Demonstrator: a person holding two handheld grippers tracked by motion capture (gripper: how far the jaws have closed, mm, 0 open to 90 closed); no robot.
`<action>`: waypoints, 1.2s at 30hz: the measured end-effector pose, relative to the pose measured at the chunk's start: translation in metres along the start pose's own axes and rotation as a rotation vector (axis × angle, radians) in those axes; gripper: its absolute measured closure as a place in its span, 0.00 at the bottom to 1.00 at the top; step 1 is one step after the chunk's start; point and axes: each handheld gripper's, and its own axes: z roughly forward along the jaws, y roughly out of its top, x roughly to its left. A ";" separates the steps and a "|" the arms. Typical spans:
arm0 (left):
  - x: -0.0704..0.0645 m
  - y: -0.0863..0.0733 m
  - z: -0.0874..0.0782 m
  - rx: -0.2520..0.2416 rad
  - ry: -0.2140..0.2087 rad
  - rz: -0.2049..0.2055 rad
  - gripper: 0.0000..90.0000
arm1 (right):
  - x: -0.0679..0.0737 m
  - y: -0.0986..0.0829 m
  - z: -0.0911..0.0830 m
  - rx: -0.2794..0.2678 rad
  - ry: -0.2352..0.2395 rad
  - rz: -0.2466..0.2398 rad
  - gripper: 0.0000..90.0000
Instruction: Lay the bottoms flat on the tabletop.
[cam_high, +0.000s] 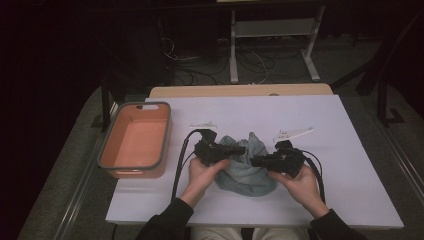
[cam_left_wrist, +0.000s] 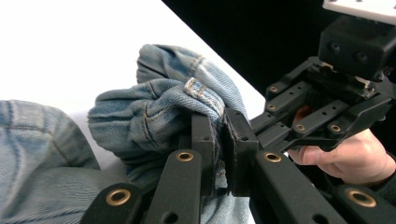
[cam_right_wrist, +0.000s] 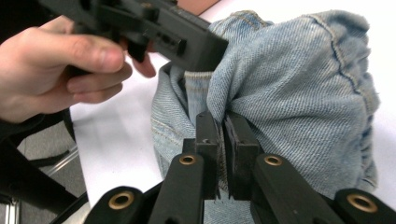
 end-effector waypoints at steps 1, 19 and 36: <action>0.001 0.001 -0.002 -0.007 -0.002 -0.003 0.94 | 0.001 0.002 -0.002 0.000 -0.001 -0.012 0.95; 0.003 0.012 -0.028 -0.036 0.029 -0.010 0.94 | -0.012 0.002 -0.045 -0.030 0.004 0.004 0.98; 0.007 0.011 -0.034 0.008 0.024 -0.025 0.94 | -0.040 -0.020 -0.070 -0.032 -0.023 0.103 0.98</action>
